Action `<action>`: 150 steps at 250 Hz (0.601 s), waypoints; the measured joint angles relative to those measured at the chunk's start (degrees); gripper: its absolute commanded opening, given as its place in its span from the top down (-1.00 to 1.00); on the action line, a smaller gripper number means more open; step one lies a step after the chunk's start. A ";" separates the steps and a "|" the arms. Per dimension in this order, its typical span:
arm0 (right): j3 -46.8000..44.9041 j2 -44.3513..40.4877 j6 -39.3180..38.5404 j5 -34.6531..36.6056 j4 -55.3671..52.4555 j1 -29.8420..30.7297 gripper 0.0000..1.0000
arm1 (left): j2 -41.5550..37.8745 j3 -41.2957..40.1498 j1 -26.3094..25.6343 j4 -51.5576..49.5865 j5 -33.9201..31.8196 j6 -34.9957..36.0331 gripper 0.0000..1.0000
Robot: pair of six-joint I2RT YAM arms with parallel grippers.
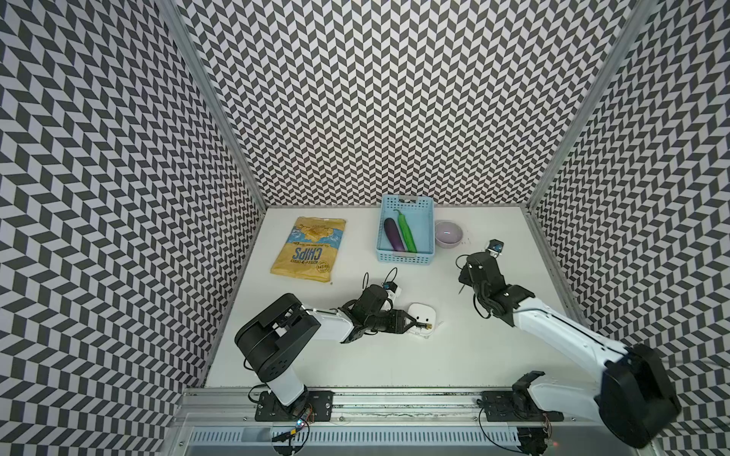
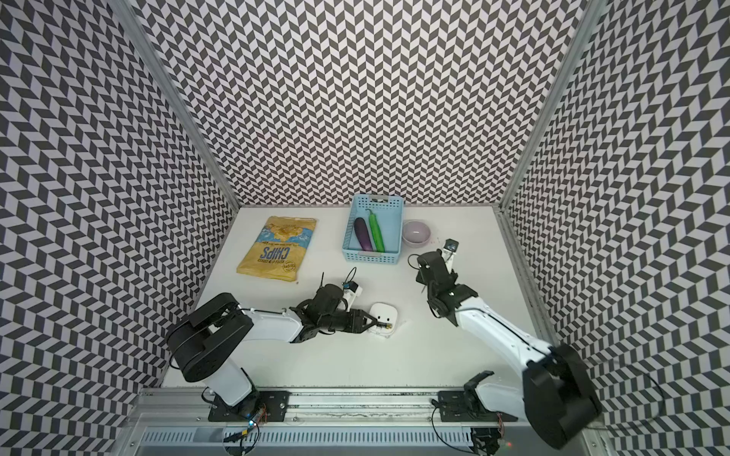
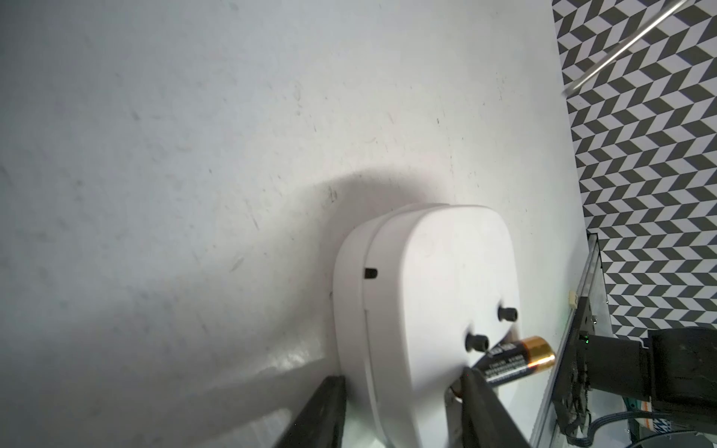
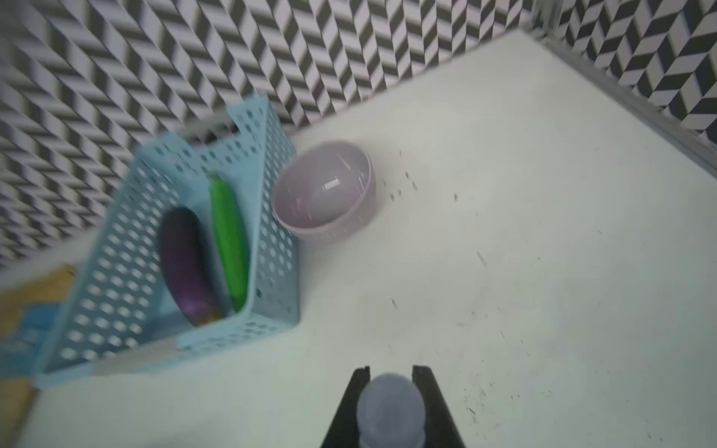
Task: Remove the battery from the alarm
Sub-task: Place the screwdriver at the center of the board.
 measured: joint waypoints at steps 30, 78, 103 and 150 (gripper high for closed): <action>4.59 11.04 -5.25 -4.07 -4.63 -0.70 0.99 | -0.44 -0.55 0.26 0.22 -0.33 0.00 0.05; 13.07 22.10 -11.74 -6.84 -8.37 -1.11 0.70 | -1.75 -1.95 1.53 0.42 -0.92 0.00 0.05; 14.75 26.05 -13.77 -8.07 -7.87 -1.64 0.54 | -2.12 -2.32 1.95 0.44 -1.05 0.02 0.05; 16.20 28.65 -14.23 -11.30 -6.93 -1.62 0.12 | -2.49 -2.84 2.29 0.83 -1.22 0.22 0.05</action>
